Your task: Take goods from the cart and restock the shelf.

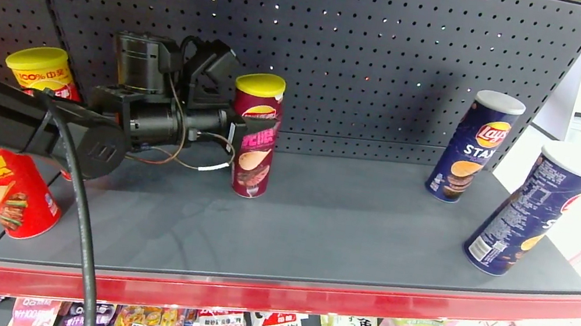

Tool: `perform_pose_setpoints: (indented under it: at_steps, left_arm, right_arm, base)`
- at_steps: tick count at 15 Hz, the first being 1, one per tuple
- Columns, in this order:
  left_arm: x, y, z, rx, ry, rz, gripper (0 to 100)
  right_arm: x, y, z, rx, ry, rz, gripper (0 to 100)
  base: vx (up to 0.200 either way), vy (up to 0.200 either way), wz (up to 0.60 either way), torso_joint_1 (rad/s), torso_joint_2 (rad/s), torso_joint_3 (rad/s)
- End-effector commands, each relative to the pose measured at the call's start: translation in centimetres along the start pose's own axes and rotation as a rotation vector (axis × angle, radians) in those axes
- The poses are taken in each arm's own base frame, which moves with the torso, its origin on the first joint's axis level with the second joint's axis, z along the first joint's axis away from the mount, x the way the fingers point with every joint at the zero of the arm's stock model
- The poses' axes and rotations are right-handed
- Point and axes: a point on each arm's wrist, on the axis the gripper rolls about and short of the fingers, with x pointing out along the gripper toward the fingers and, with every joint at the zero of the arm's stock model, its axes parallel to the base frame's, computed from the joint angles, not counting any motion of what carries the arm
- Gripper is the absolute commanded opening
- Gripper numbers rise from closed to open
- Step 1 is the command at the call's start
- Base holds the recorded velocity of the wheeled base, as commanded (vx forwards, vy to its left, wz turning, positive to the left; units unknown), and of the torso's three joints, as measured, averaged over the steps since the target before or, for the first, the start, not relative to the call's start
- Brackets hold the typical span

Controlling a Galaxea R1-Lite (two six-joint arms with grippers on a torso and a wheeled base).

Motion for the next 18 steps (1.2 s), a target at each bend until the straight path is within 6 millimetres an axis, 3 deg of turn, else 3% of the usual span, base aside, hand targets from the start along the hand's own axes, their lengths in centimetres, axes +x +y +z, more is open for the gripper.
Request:
perform_pose_setpoints:
  at_steps: [1, 4, 8, 11, 18]
  left_arm:
    - [-0.1, -0.3, 0.1, -0.001, -0.002, -0.006, 0]
    - [-1.9, -1.3, 0.9, -0.008, -0.007, -0.013, 0]
    - [-6.5, -4.9, 2.6, -0.060, -0.028, -0.055, 0]
    - [-7.4, -7.3, 1.3, -0.114, 0.001, -0.104, 0]
    - [-7.0, -7.7, 0.2, -0.101, 0.008, -0.120, 0]
  right_arm:
    - [0.0, 0.0, 0.0, -0.001, 0.001, 0.001, 0]
    - [0.0, 0.0, 0.0, -0.001, 0.001, 0.002, 0]
    - [0.0, 0.0, 0.0, -0.001, 0.001, 0.002, 0]
    - [0.0, 0.0, 0.0, -0.001, 0.004, 0.003, 0]
    - [0.0, 0.0, 0.0, -0.001, 0.004, 0.003, 0]
  base:
    - [0.000, 0.000, 0.00, 0.000, 0.00, 0.000]
    - [0.000, 0.000, 0.00, 0.000, 0.00, 0.000]
    - [0.000, 0.000, 0.00, 0.000, 0.00, 0.000]
    - [0.000, 0.000, 0.00, 0.000, 0.00, 0.000]
    - [0.000, 0.000, 0.00, 0.000, 0.00, 0.000]
